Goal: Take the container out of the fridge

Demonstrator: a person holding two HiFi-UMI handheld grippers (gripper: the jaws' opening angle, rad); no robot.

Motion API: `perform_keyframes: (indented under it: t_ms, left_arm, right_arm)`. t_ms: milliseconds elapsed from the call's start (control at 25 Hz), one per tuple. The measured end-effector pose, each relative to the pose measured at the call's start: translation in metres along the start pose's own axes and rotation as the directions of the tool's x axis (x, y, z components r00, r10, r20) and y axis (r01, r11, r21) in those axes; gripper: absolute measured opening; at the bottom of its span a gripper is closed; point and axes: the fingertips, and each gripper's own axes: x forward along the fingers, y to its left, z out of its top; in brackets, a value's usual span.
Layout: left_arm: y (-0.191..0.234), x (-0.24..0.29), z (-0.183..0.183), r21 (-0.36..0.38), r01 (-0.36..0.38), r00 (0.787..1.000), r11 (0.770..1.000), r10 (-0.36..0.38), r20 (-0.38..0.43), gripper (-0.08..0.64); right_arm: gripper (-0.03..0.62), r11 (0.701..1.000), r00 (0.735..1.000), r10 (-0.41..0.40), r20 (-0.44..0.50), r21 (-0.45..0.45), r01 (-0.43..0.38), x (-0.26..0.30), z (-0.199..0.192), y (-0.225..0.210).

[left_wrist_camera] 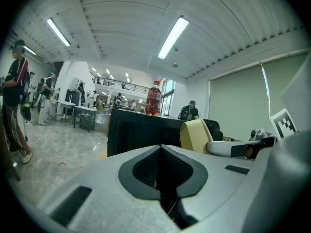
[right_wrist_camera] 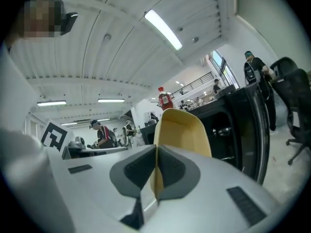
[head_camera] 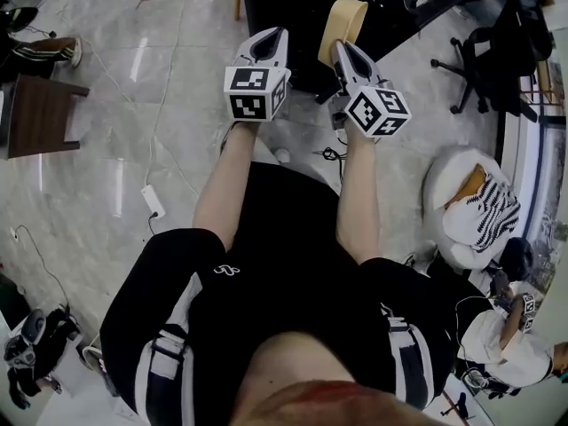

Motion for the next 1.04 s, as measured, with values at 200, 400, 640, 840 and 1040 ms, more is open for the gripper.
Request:
perform_keyframes:
  t_ms: [200, 400, 640, 840, 1040]
  left_arm:
    - [-0.012, -0.002, 0.006, 0.015, 0.006, 1.000, 1.000, -0.007, 0.016, 0.009]
    - [-0.019, -0.001, 0.009, 0.018, 0.010, 1.000, 1.000, -0.010, 0.026, 0.009]
    - [-0.025, 0.000, 0.014, 0.021, 0.014, 0.999, 1.000, -0.015, 0.039, 0.009]
    - [-0.029, 0.001, 0.017, 0.026, 0.030, 0.999, 0.999, -0.031, 0.044, 0.009]
    - [-0.036, 0.004, 0.014, 0.025, 0.053, 0.998, 0.998, -0.054, 0.038, 0.009]
  right_arm:
    - [0.014, 1.000, 0.999, -0.017, 0.032, -0.009, 0.017, -0.014, 0.005, -0.008]
    - [0.014, 1.000, 0.999, -0.012, 0.042, -0.006, 0.012, -0.021, 0.008, -0.011]
    - [0.014, 1.000, 0.998, 0.013, 0.058, -0.028, -0.011, -0.025, 0.018, -0.008]
    - [0.014, 0.999, 0.997, 0.019, 0.069, -0.033, -0.017, -0.027, 0.023, -0.006]
    - [0.014, 0.998, 0.998, 0.009, 0.058, -0.056, -0.006, -0.031, 0.021, -0.010]
